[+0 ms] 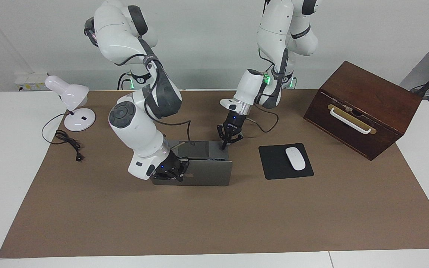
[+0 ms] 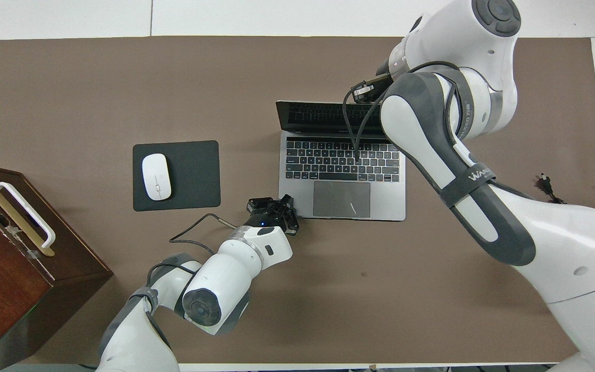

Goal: Close laptop with both arms
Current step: 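Push the laptop screen down with the right gripper toward the keyboard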

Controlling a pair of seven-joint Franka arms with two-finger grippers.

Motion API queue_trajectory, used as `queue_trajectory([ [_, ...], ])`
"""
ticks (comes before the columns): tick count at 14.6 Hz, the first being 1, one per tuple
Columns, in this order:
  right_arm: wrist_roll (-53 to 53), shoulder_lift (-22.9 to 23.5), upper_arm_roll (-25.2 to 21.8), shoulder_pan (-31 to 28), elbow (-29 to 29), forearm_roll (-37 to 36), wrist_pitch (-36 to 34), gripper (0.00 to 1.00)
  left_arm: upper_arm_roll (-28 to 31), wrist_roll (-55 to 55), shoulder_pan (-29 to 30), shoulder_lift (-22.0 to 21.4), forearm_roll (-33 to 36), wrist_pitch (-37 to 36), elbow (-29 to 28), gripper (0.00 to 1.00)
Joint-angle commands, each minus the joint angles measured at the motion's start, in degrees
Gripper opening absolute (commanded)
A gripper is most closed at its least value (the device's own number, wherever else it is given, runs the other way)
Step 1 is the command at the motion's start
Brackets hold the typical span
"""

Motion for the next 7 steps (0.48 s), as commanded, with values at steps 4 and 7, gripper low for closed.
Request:
queue_trajectory([
  [4, 0.4, -5.6, 0.7, -1.3, -10.5, 1.6, -1.7, 0.0, 1.0, 1.0, -1.0, 3.8, -0.8, -0.3, -2.5, 0.0],
  [7, 0.5, -6.9, 0.7, -1.4, -12.8, 1.6, -2.7, 0.0, 1.0, 1.0, -1.0, 3.8, -0.8, -0.3, -2.5, 0.0],
])
